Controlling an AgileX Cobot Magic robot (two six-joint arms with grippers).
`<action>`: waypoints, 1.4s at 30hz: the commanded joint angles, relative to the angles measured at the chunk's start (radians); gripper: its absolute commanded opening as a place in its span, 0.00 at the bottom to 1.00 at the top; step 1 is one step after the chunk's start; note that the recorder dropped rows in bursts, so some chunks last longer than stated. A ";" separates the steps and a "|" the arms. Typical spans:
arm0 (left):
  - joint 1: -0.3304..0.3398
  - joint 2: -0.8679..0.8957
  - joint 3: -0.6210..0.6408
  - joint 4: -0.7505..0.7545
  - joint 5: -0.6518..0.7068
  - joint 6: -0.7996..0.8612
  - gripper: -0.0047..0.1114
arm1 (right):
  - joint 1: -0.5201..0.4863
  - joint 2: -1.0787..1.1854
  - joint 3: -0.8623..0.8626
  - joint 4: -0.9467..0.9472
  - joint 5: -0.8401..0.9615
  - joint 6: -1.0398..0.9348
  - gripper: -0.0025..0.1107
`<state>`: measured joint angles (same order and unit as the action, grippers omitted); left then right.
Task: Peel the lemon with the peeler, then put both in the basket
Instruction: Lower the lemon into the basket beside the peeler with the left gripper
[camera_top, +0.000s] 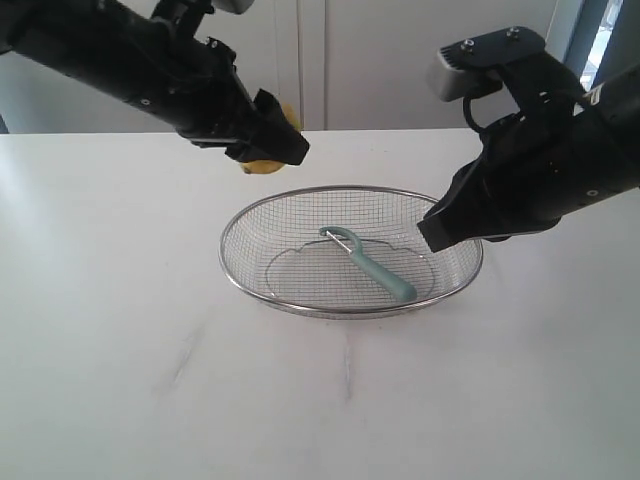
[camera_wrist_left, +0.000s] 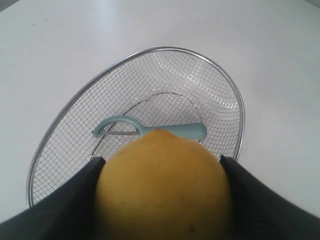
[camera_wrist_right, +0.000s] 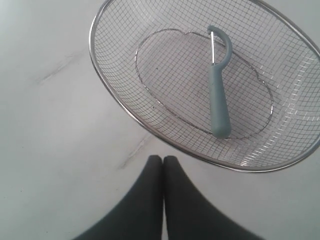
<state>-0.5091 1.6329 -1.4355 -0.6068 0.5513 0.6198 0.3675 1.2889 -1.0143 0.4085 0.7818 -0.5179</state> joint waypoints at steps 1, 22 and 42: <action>-0.004 0.087 -0.063 -0.001 0.006 -0.020 0.04 | 0.001 -0.008 0.006 -0.003 -0.003 -0.001 0.02; -0.020 0.303 -0.066 -0.036 -0.116 0.196 0.04 | 0.001 -0.008 0.006 -0.003 -0.003 -0.001 0.02; -0.063 0.392 -0.066 -0.035 -0.110 0.352 0.04 | 0.001 -0.008 0.006 -0.003 -0.003 -0.001 0.02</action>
<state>-0.5710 2.0201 -1.4966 -0.6269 0.4224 0.9554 0.3675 1.2889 -1.0143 0.4067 0.7818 -0.5179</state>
